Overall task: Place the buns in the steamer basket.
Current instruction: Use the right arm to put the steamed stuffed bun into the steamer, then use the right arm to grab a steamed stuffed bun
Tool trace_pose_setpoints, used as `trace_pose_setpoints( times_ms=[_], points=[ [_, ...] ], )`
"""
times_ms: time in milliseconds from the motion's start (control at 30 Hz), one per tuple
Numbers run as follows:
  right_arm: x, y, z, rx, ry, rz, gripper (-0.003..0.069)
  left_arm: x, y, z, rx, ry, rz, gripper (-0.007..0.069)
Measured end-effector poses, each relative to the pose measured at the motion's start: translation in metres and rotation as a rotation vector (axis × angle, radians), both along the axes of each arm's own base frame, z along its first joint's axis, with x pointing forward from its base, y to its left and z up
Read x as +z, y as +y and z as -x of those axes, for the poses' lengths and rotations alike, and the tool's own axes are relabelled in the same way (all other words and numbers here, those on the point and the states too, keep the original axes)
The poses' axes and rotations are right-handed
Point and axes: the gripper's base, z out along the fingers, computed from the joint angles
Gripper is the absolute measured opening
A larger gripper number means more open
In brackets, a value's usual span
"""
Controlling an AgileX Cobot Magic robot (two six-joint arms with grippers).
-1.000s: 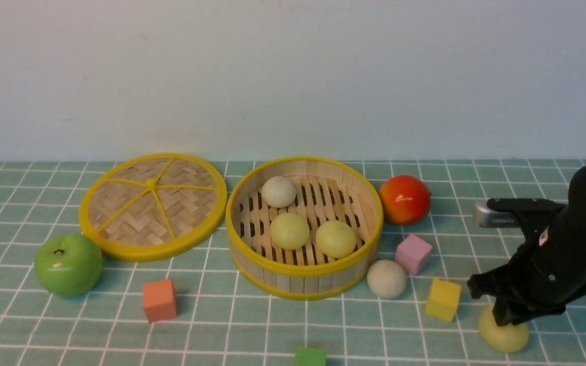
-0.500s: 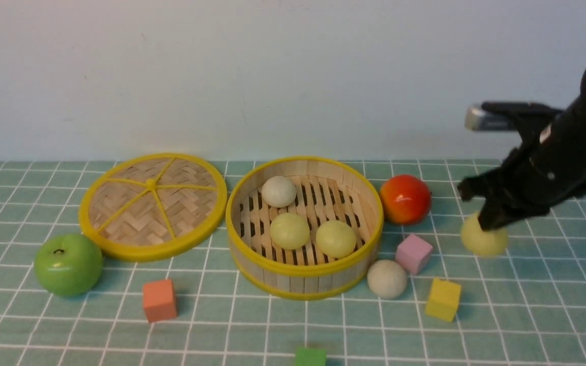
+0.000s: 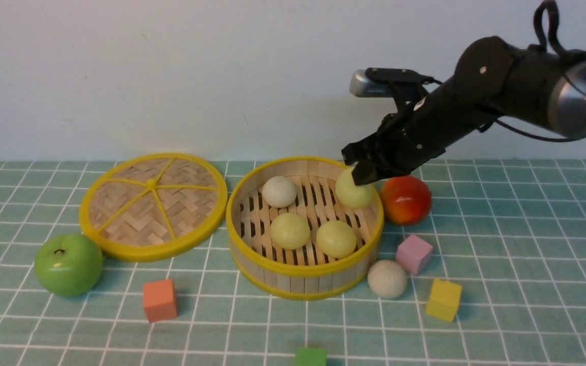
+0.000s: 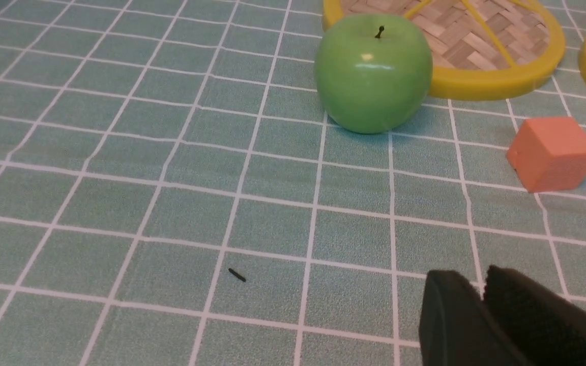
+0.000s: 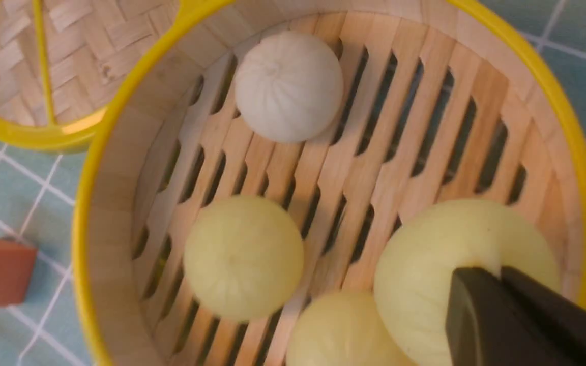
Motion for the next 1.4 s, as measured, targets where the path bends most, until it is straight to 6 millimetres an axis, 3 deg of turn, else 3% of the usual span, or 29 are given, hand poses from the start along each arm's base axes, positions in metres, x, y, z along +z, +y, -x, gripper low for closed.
trace_pose_setpoints(
  times_ms=[267,500,600,700,733,767,900,1000,1033,1067,1167,1400],
  points=[
    [-0.033,0.002,-0.012,-0.026,0.024,0.014,0.0009,0.0,0.0,0.0,0.0,0.0,0.0,0.0112],
    [-0.034,0.002,-0.013,-0.056,0.041,-0.003,0.0088,0.0,0.0,0.0,0.0,0.0,0.0,0.0113],
    [-0.023,0.002,-0.01,-0.051,0.034,-0.01,0.02,0.0,0.0,0.0,0.0,0.0,0.0,0.0114],
    [0.002,0.0,0.0,-0.026,0.023,-0.017,0.0297,0.0,0.0,0.0,0.0,0.0,0.0,0.0116],
    [0.004,0.0,0.001,-0.023,0.022,-0.016,0.0307,0.0,0.0,0.0,0.0,0.0,0.0,0.0116],
    [0.023,-0.003,0.012,0.007,0.032,-0.009,0.0337,0.0,0.0,0.0,0.0,0.0,0.0,0.012],
    [0.04,-0.008,0.035,0.041,0.13,0.025,0.0356,0.0,0.0,0.0,0.0,0.0,0.0,0.0123],
    [0.025,-0.01,0.047,0.033,0.234,0.066,0.0345,0.0,0.0,0.0,0.0,0.0,0.0,0.0125],
    [0.006,-0.012,0.054,0.022,0.308,0.091,0.0328,0.0,0.0,0.0,0.0,0.0,0.0,0.0127],
    [0.003,-0.012,0.055,0.02,0.317,0.093,0.0323,0.0,0.0,0.0,0.0,0.0,0.0,0.0127],
    [-0.029,-0.017,0.065,-0.036,0.382,0.115,0.029,0.0,0.0,0.0,0.0,0.0,0.0,0.0129],
    [-0.047,-0.019,0.066,-0.095,0.334,0.122,0.0281,0.0,0.0,0.0,0.0,0.0,0.0,0.0131]
  ],
)
